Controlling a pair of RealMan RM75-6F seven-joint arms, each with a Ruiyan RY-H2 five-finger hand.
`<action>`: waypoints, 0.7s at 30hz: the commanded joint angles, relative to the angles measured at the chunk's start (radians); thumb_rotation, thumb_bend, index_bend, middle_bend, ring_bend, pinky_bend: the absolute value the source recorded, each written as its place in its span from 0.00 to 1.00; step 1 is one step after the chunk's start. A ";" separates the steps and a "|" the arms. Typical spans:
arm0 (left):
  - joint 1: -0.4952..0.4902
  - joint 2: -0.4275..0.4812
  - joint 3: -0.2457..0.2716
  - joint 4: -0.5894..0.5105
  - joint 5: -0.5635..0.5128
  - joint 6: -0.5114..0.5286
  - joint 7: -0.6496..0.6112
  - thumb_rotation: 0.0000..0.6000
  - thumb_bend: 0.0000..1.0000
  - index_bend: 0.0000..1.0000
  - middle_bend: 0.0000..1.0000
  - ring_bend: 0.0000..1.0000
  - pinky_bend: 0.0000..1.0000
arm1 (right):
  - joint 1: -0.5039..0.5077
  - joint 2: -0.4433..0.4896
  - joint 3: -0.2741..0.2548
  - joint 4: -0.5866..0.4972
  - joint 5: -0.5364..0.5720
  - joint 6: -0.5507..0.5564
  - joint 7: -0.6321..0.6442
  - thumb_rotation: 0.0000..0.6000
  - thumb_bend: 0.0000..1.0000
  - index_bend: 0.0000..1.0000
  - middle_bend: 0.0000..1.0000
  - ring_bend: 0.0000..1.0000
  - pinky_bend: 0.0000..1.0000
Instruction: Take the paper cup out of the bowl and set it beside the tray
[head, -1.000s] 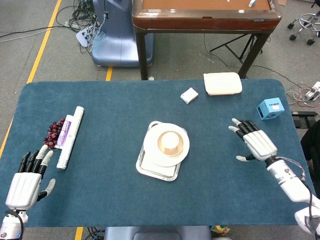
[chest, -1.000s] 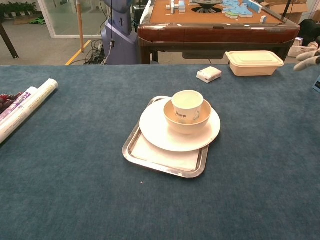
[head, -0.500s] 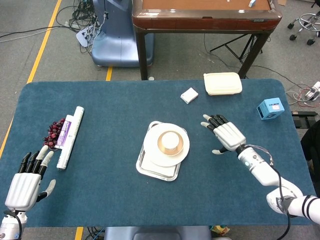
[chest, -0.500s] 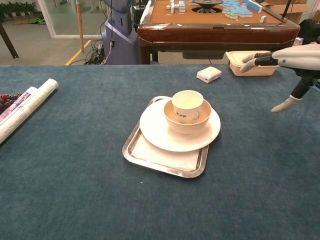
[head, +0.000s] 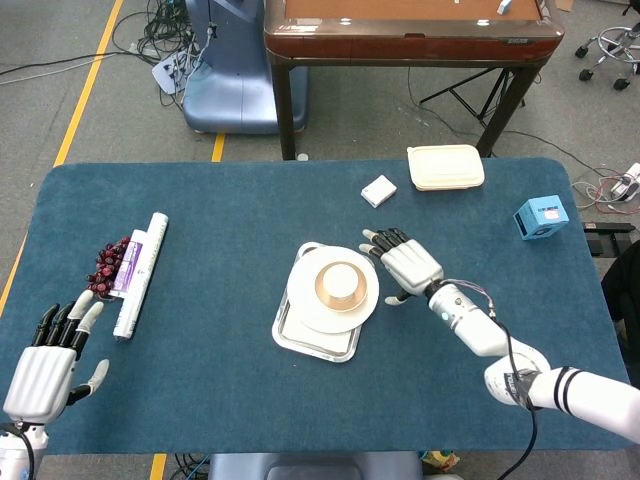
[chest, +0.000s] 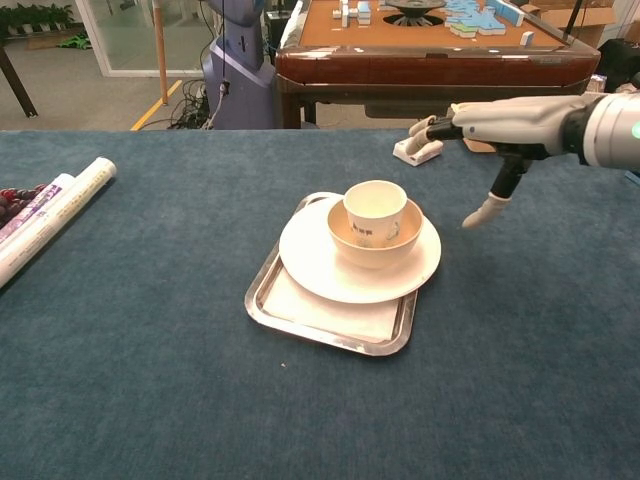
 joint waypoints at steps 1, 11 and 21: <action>0.001 0.004 0.001 -0.001 0.002 0.002 -0.007 1.00 0.33 0.00 0.00 0.00 0.00 | 0.027 -0.023 0.004 0.010 0.027 -0.013 -0.025 1.00 0.01 0.10 0.04 0.00 0.00; 0.002 0.016 -0.002 0.000 0.003 0.009 -0.035 1.00 0.33 0.00 0.00 0.00 0.00 | 0.098 -0.064 0.008 0.029 0.107 -0.032 -0.082 1.00 0.01 0.14 0.04 0.00 0.00; 0.005 0.027 0.000 0.000 0.013 0.016 -0.060 1.00 0.33 0.00 0.00 0.00 0.00 | 0.157 -0.112 -0.005 0.062 0.173 -0.041 -0.130 1.00 0.01 0.20 0.04 0.00 0.00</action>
